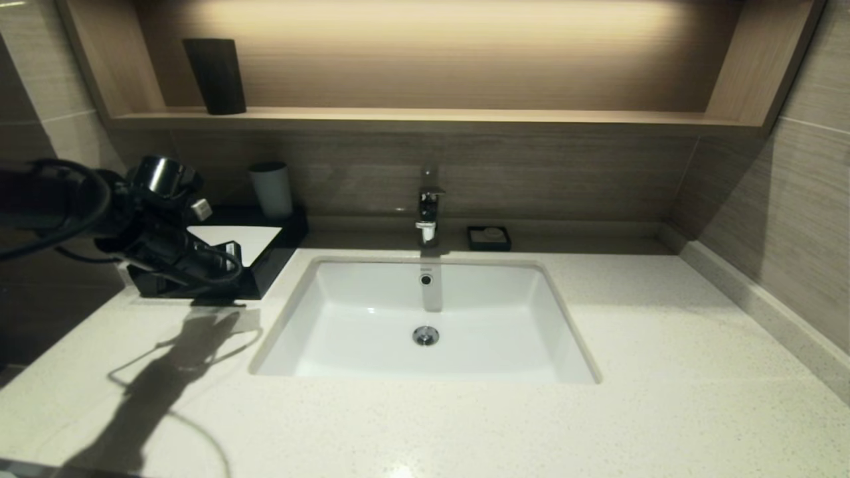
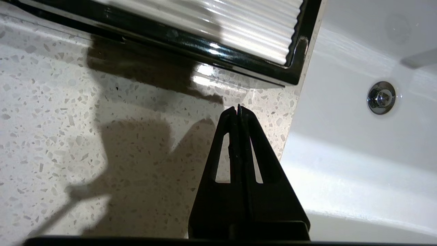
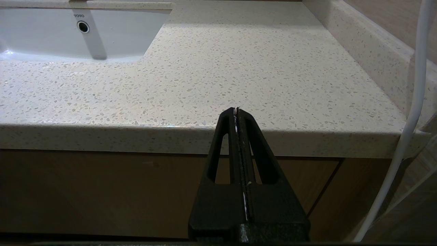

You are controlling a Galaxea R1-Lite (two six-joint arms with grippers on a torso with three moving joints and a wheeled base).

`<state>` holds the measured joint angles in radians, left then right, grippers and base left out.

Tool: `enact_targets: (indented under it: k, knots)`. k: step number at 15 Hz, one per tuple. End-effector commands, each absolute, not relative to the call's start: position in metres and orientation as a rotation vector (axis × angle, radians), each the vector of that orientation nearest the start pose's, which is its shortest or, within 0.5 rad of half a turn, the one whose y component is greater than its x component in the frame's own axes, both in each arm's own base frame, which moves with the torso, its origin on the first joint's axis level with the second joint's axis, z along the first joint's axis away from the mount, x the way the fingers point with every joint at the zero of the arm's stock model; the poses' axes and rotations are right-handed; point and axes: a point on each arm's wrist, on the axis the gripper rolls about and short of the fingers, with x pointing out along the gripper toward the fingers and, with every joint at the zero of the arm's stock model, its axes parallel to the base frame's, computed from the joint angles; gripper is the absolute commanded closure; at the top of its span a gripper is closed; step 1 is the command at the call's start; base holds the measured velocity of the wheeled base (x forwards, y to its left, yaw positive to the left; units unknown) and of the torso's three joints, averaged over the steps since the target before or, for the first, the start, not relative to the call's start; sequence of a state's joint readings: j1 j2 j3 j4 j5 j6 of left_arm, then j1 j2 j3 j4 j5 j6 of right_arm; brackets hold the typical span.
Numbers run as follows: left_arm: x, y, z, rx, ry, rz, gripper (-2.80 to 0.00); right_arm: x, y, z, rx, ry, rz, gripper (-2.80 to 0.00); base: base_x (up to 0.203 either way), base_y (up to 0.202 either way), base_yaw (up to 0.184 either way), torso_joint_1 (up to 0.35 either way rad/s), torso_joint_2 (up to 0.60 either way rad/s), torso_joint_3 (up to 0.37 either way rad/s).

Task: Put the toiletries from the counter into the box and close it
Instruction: Close the drawer

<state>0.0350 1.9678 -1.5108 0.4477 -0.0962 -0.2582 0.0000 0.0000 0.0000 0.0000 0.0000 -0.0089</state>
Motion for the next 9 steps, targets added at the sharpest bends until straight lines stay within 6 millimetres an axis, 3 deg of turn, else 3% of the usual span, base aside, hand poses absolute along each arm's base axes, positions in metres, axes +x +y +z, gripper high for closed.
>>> enact_targets:
  k: [1, 4, 9]
  knots:
    - [0.359, 0.009, 0.196, -0.299, 0.891, 0.054, 0.0, -0.023, 0.0, 0.075, -0.009, 0.0, 0.0, 0.0, 0.0, 0.0, 0.0, 0.0, 0.0, 0.0]
    - [0.337, 0.006, 0.21, -0.29, 0.868, 0.043, 0.0, -0.023, 0.0, 0.075, -0.009, 0.0, 0.0, 0.0, 0.0, 0.0, 0.0, 0.0, 0.0, 0.0]
    - [0.278, 0.003, 0.236, -0.276, 0.801, 0.024, 0.0, -0.023, 0.0, 0.075, -0.009, 0.0, 0.001, 0.0, 0.0, 0.0, 0.0, 0.0, 0.0, 0.0]
